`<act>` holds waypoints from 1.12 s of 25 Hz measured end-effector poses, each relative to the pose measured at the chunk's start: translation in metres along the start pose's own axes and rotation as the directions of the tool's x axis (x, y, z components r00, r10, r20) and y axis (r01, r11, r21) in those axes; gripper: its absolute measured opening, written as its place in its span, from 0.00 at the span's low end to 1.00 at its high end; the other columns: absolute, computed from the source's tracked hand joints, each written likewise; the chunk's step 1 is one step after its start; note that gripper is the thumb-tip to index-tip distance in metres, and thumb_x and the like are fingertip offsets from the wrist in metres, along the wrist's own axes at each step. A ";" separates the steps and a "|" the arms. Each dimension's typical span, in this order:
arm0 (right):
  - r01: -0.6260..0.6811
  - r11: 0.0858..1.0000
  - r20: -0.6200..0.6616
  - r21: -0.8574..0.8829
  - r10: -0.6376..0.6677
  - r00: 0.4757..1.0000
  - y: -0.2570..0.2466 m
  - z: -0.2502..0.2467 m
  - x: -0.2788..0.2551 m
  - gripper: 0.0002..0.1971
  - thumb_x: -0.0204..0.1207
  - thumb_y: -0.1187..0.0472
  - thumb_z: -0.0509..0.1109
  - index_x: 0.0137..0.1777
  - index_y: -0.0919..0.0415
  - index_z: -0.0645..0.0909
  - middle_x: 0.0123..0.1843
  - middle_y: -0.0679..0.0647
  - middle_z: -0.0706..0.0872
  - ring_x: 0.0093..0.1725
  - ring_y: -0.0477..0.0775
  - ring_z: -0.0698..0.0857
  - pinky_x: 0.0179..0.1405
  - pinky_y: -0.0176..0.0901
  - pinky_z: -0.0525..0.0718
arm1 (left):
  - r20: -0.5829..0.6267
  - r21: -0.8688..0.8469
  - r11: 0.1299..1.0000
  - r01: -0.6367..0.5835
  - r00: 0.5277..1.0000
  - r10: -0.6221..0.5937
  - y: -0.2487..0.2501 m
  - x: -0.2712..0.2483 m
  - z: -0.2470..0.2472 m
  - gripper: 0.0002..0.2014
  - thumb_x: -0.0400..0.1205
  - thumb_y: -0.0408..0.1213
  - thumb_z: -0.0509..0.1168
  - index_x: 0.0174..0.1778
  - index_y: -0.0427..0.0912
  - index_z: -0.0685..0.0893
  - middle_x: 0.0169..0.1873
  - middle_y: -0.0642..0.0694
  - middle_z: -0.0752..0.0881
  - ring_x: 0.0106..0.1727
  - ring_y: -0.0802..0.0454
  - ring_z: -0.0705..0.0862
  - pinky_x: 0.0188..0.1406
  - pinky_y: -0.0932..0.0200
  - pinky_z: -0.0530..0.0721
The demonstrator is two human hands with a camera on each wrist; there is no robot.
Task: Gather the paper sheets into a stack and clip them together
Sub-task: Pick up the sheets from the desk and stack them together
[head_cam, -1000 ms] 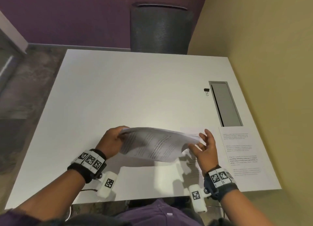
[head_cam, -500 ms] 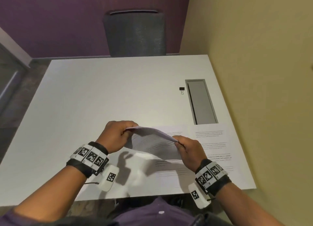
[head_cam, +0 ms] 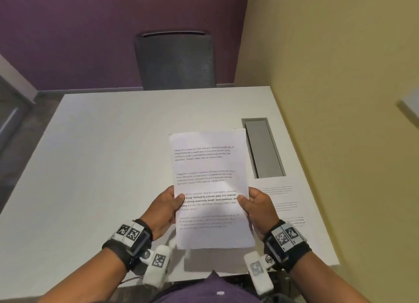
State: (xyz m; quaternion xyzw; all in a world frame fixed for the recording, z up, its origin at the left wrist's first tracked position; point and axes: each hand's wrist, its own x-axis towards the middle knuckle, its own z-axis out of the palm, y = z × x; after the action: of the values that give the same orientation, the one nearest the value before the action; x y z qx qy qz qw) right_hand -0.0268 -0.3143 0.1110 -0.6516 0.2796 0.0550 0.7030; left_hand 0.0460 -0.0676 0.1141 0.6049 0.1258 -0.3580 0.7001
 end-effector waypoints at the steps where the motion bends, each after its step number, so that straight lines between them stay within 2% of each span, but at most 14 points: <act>1: -0.035 0.999 -0.007 -0.012 0.035 0.999 -0.001 0.003 -0.002 0.08 0.82 0.69 0.67 0.53 0.62 0.87 0.49 0.58 0.95 0.47 0.61 0.94 0.50 0.59 0.92 | 0.034 -0.012 1.000 0.025 0.999 -0.024 0.000 0.000 -0.002 0.16 0.91 0.29 0.55 0.73 0.43 0.76 0.64 0.40 0.89 0.59 0.44 0.91 0.50 0.51 0.91; 5: -0.147 0.989 -0.008 -0.010 0.147 0.989 0.002 0.012 -0.011 0.08 0.84 0.67 0.65 0.56 0.64 0.85 0.49 0.60 0.95 0.47 0.62 0.94 0.46 0.56 0.93 | 0.047 0.114 0.990 0.080 0.995 -0.086 -0.001 0.001 -0.012 0.13 0.92 0.31 0.53 0.68 0.43 0.79 0.51 0.41 0.93 0.42 0.50 0.92 0.37 0.53 0.89; 9: -0.220 0.972 -0.037 0.079 0.224 0.974 0.015 0.010 -0.016 0.09 0.85 0.68 0.64 0.58 0.65 0.84 0.50 0.60 0.95 0.49 0.65 0.93 0.49 0.60 0.92 | 0.073 0.189 0.969 0.158 0.982 -0.175 -0.014 0.009 -0.010 0.13 0.92 0.32 0.52 0.68 0.48 0.77 0.57 0.43 0.92 0.57 0.39 0.90 0.50 0.41 0.91; 12: -0.211 0.974 -0.062 0.087 0.217 0.974 0.025 -0.006 -0.009 0.08 0.84 0.68 0.65 0.58 0.65 0.85 0.51 0.60 0.94 0.50 0.66 0.93 0.54 0.64 0.91 | 0.059 0.158 0.973 0.170 0.982 -0.181 -0.020 0.019 0.002 0.14 0.92 0.31 0.53 0.67 0.48 0.78 0.56 0.43 0.92 0.59 0.37 0.90 0.55 0.37 0.89; 13: -0.207 0.976 -0.056 0.070 0.211 0.976 0.028 -0.014 -0.004 0.08 0.83 0.67 0.67 0.58 0.64 0.85 0.52 0.60 0.94 0.51 0.66 0.93 0.54 0.64 0.91 | 0.038 0.171 0.972 0.160 0.985 -0.168 -0.021 0.023 0.011 0.14 0.92 0.30 0.53 0.67 0.48 0.78 0.56 0.42 0.92 0.56 0.39 0.90 0.54 0.40 0.89; 14: -0.202 0.978 -0.043 0.047 0.204 0.978 0.030 -0.021 0.001 0.08 0.82 0.66 0.68 0.58 0.63 0.86 0.53 0.59 0.94 0.51 0.66 0.93 0.55 0.63 0.91 | 0.006 0.179 0.973 0.147 0.989 -0.151 -0.024 0.026 0.018 0.14 0.91 0.30 0.53 0.66 0.47 0.79 0.54 0.41 0.92 0.51 0.42 0.90 0.44 0.50 0.86; 15: -0.198 0.980 -0.038 0.014 0.199 0.979 0.033 -0.033 0.010 0.09 0.82 0.65 0.68 0.58 0.61 0.86 0.53 0.59 0.94 0.52 0.66 0.92 0.55 0.61 0.91 | -0.034 0.182 0.974 0.137 0.991 -0.133 -0.027 0.030 0.028 0.14 0.91 0.29 0.53 0.65 0.46 0.79 0.53 0.40 0.92 0.43 0.48 0.90 0.49 0.46 0.91; 16: -0.193 0.981 -0.052 0.007 0.194 0.980 0.034 -0.046 0.018 0.09 0.81 0.64 0.69 0.59 0.60 0.86 0.53 0.59 0.94 0.53 0.67 0.92 0.54 0.60 0.90 | -0.076 0.192 0.974 0.118 0.992 -0.105 -0.029 0.033 0.036 0.14 0.91 0.27 0.53 0.64 0.46 0.79 0.50 0.40 0.92 0.32 0.54 0.87 0.50 0.42 0.85; 17: -0.195 0.981 -0.105 0.009 0.195 0.975 0.038 -0.061 0.028 0.10 0.80 0.64 0.70 0.60 0.58 0.85 0.55 0.59 0.93 0.52 0.66 0.91 0.52 0.57 0.90 | -0.113 0.207 0.973 0.104 0.990 -0.082 -0.031 0.035 0.042 0.14 0.91 0.27 0.53 0.64 0.45 0.79 0.44 0.41 0.92 0.22 0.58 0.79 0.34 0.53 0.90; 19: -0.230 0.971 -0.254 -0.067 0.207 0.945 0.052 -0.101 0.046 0.15 0.79 0.64 0.72 0.66 0.57 0.81 0.63 0.56 0.89 0.55 0.59 0.88 0.48 0.46 0.89 | -0.186 0.236 0.966 0.104 0.981 -0.060 -0.043 0.042 0.048 0.14 0.90 0.26 0.54 0.66 0.43 0.79 0.24 0.46 0.84 0.17 0.57 0.65 0.15 0.61 0.71; 20: -0.275 0.950 -0.330 -0.144 0.216 0.919 0.064 -0.126 0.053 0.20 0.79 0.65 0.72 0.70 0.58 0.78 0.68 0.55 0.85 0.61 0.59 0.86 0.52 0.44 0.87 | -0.219 0.240 0.965 0.110 0.974 -0.056 -0.050 0.043 0.054 0.14 0.90 0.25 0.54 0.65 0.42 0.79 0.18 0.48 0.77 0.16 0.57 0.62 0.15 0.64 0.63; 23: -0.447 0.819 -0.464 -0.359 0.259 0.847 0.102 -0.193 0.074 0.36 0.73 0.58 0.77 0.80 0.59 0.68 0.80 0.60 0.72 0.73 0.65 0.79 0.68 0.54 0.83 | -0.296 0.212 0.969 0.127 0.953 -0.061 -0.061 0.043 0.074 0.13 0.89 0.23 0.52 0.61 0.41 0.78 0.13 0.51 0.73 0.13 0.59 0.62 0.13 0.67 0.60; 26: -0.536 0.592 -0.470 -0.602 0.280 0.837 0.121 -0.220 0.081 0.43 0.67 0.45 0.78 0.80 0.59 0.67 0.77 0.61 0.71 0.71 0.67 0.79 0.66 0.55 0.84 | -0.358 0.206 0.968 0.143 0.932 -0.061 -0.069 0.039 0.090 0.13 0.89 0.23 0.52 0.59 0.41 0.78 0.13 0.50 0.74 0.13 0.58 0.63 0.13 0.68 0.61; 28: -0.513 0.516 -0.468 -0.686 0.227 0.854 0.124 -0.225 0.084 0.43 0.64 0.43 0.79 0.77 0.60 0.69 0.72 0.61 0.76 0.68 0.66 0.80 0.64 0.56 0.85 | -0.409 0.198 0.967 0.162 0.910 -0.068 -0.075 0.035 0.096 0.13 0.89 0.22 0.52 0.57 0.40 0.78 0.14 0.50 0.76 0.14 0.57 0.64 0.14 0.67 0.61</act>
State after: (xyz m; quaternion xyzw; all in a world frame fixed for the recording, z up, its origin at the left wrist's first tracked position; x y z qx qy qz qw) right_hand -0.0835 -0.5340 -0.0365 -0.8163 0.4697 0.2174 0.2564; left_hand -0.0028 -0.1710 0.0585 0.7327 0.2596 -0.2801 0.5632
